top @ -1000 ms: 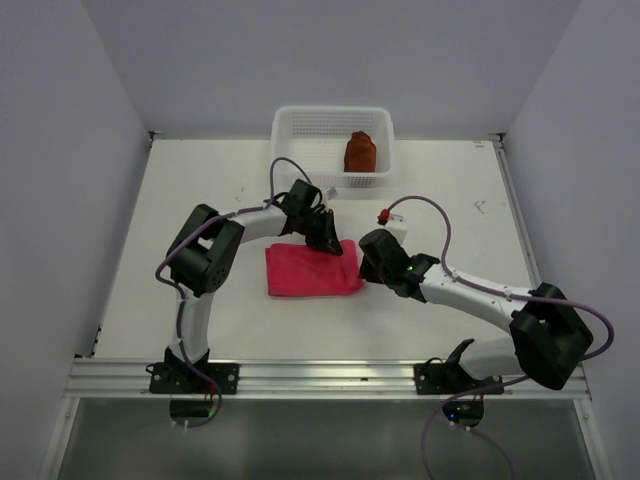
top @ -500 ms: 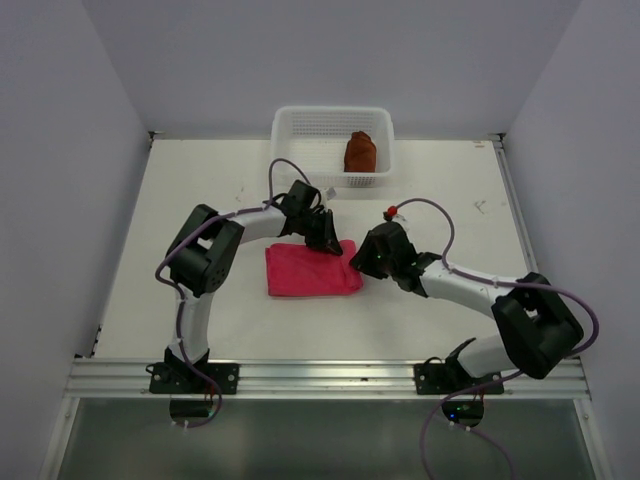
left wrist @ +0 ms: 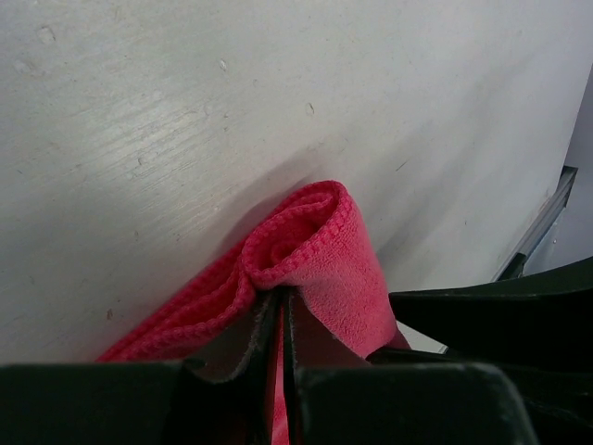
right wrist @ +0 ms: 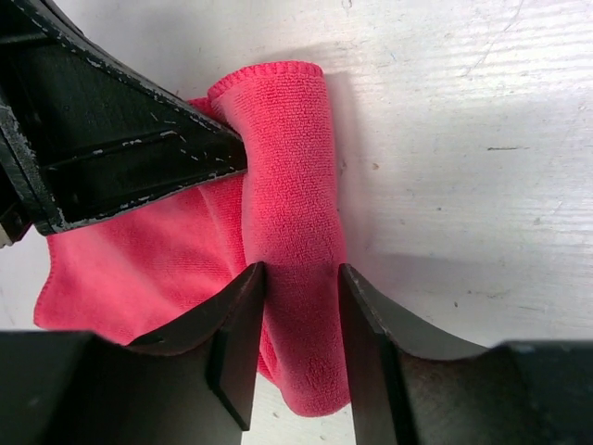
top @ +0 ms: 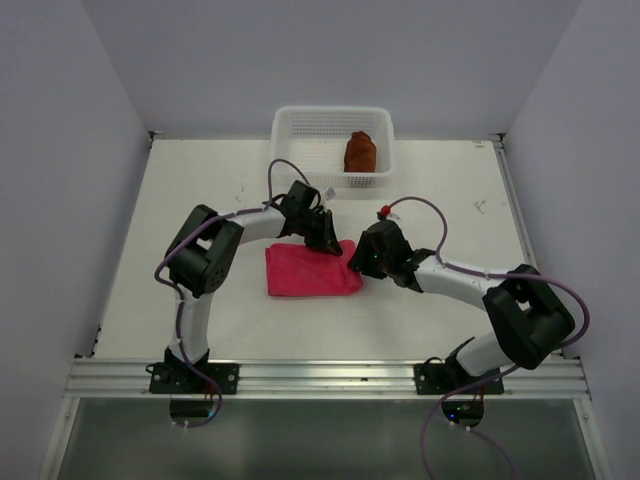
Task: Roll the towels
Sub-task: Roll the towel
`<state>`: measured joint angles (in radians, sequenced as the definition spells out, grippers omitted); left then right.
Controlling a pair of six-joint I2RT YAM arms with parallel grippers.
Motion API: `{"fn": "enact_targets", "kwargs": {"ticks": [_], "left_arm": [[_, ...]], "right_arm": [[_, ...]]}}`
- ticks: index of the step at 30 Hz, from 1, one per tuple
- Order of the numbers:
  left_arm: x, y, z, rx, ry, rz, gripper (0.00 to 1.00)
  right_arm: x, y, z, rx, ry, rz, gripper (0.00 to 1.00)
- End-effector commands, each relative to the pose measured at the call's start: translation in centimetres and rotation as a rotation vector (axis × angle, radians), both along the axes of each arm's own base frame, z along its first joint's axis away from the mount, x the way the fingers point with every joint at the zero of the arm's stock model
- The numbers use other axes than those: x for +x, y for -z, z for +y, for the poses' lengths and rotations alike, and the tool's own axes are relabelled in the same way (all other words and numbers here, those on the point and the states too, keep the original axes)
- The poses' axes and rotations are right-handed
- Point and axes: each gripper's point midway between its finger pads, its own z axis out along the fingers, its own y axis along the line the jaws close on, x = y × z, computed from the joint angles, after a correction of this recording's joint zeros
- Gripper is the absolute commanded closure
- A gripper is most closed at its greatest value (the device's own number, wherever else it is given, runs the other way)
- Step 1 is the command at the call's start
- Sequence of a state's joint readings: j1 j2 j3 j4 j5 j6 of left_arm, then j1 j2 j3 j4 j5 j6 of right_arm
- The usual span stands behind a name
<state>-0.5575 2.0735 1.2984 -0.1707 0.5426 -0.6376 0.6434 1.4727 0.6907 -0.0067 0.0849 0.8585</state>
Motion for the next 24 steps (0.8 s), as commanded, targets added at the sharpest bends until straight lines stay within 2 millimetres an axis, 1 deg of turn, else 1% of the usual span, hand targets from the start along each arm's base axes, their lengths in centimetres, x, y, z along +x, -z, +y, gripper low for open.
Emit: {"fn": "enact_targets", "kwargs": {"ticks": [1,5,7,8,11,14,15,18,19,21,22,23,24], "left_arm": [[0.3,1.0,1.5,0.061,-0.047,-0.006,0.92],[0.4,0.8,1.4,0.056,-0.044,-0.01,0.92],[0.4,0.7,1.3,0.052,-0.045,-0.01,0.92],[0.4,0.6,1.3,0.05,-0.045,-0.01,0.92],[0.4,0.6,1.3,0.05,-0.045,-0.01,0.92],[0.4,0.6,1.3,0.05,-0.047,-0.009,0.92],[0.3,0.6,1.3,0.049,-0.045,-0.009,0.92],[0.3,0.5,1.3,0.048,-0.046,-0.009,0.92],[0.3,0.5,1.3,0.047,-0.045,-0.011,0.92],[0.4,0.4,1.2,0.043,-0.044,-0.013,0.91],[0.4,0.2,1.2,0.041,-0.045,-0.013,0.91],[0.6,0.0,1.1,0.04,-0.047,-0.016,0.9],[0.6,0.0,1.1,0.038,-0.049,-0.014,0.9]], "right_arm": [[0.7,-0.6,-1.1,-0.11,-0.015,-0.033,0.55],[0.8,-0.7,-1.5,-0.136,-0.01,-0.034,0.49],[0.7,-0.2,-1.2,-0.131,-0.023,-0.025,0.48],[1.0,-0.4,-0.8,-0.113,-0.027,-0.037,0.48],[0.9,0.0,0.3,-0.075,-0.058,-0.031,0.48],[0.9,0.5,0.6,-0.079,-0.069,-0.022,0.5],[0.9,0.6,0.7,-0.078,-0.075,-0.02,0.55],[0.8,0.7,0.5,-0.082,-0.071,-0.021,0.64],[0.8,0.8,0.5,-0.085,-0.073,-0.024,0.7],[0.9,0.5,0.5,-0.08,-0.074,-0.035,0.77],[0.9,0.4,0.6,-0.084,-0.083,-0.039,0.85],[0.7,0.5,0.5,-0.095,-0.085,-0.04,0.88],[0.8,0.1,0.6,-0.101,-0.091,-0.05,0.9]]}}
